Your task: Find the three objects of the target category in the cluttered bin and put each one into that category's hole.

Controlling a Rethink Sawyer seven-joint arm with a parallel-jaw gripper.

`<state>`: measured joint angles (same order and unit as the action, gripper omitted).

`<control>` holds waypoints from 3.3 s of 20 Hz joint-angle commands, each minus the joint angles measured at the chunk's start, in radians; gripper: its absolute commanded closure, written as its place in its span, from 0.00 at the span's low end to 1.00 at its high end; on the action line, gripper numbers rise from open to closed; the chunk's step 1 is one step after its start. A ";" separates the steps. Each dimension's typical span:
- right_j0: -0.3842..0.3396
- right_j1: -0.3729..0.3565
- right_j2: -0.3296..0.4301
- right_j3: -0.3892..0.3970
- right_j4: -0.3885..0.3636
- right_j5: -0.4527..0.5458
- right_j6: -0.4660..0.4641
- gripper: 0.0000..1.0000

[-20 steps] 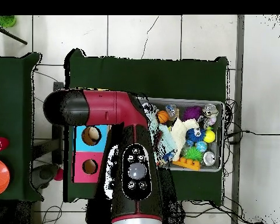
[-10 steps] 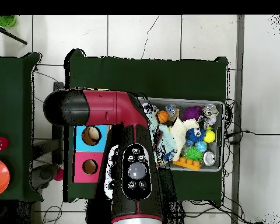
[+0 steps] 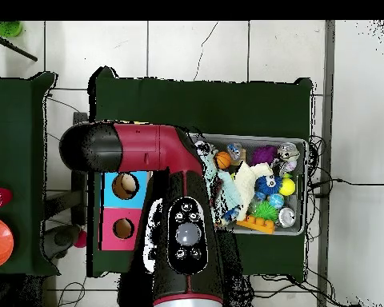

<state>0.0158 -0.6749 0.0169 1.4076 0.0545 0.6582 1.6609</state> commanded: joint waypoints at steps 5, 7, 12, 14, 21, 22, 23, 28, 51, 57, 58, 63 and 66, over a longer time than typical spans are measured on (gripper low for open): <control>-0.033 0.029 0.027 0.043 -0.006 -0.004 0.125 0.00; -0.031 0.028 0.026 0.047 -0.007 -0.006 0.127 0.00; -0.026 0.016 0.021 0.053 -0.008 0.007 0.129 0.00; -0.023 0.002 0.018 0.054 -0.004 0.025 0.131 0.00; -0.015 -0.029 0.004 0.006 0.003 0.128 0.138 0.00; -0.013 -0.034 0.002 0.001 0.004 0.142 0.138 0.00; -0.012 -0.038 0.001 -0.004 0.004 0.155 0.139 0.00; -0.010 -0.056 -0.001 -0.022 0.004 0.202 0.142 0.00; -0.007 -0.003 -0.009 0.017 -0.034 0.048 0.151 1.00; -0.006 0.014 -0.010 0.026 -0.037 0.006 0.159 1.00; -0.006 0.017 -0.009 0.026 -0.038 0.000 0.159 1.00; -0.002 0.031 -0.012 0.023 -0.038 -0.023 0.164 1.00; -0.002 0.037 -0.008 0.026 -0.032 -0.034 0.167 1.00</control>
<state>0.0208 -0.6992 0.0012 1.3841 0.0430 0.6706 1.6609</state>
